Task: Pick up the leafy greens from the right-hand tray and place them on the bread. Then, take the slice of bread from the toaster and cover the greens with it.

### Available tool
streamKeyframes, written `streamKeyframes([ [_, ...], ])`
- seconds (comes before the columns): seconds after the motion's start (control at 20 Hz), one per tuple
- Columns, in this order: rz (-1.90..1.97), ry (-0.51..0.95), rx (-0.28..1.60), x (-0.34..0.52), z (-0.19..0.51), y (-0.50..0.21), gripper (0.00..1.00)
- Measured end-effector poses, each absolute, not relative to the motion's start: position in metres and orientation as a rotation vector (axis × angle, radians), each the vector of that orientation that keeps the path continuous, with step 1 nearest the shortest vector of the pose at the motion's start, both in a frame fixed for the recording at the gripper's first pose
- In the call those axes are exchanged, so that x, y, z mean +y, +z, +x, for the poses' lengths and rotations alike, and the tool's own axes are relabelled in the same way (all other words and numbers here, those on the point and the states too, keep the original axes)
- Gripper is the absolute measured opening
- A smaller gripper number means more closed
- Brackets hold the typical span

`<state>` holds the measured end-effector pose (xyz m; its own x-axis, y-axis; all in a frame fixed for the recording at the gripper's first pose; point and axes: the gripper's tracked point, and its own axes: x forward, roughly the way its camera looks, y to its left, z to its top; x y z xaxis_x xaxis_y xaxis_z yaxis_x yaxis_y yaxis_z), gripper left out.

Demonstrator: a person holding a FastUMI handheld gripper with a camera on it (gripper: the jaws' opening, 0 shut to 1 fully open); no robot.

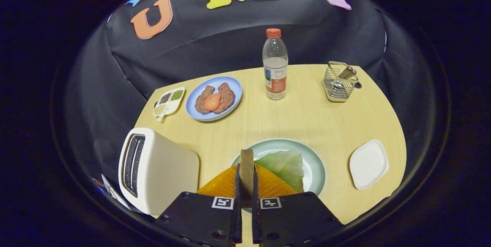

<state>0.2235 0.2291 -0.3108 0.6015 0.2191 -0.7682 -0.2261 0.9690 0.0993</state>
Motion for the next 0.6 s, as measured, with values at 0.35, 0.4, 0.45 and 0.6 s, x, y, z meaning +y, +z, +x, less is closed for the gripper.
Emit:
streamKeyframes([
  [0.35, -0.003, 0.252, 0.926, 0.198, 0.234, -0.327, 0.15],
  [0.4, 0.009, 0.265, 0.929, 0.198, 0.235, -0.327, 0.15],
  [0.45, 0.02, 0.27, 0.932, 0.194, 0.237, -0.328, 0.15],
  [0.6, 0.052, 0.287, 0.944, 0.182, 0.239, -0.333, 0.16],
])
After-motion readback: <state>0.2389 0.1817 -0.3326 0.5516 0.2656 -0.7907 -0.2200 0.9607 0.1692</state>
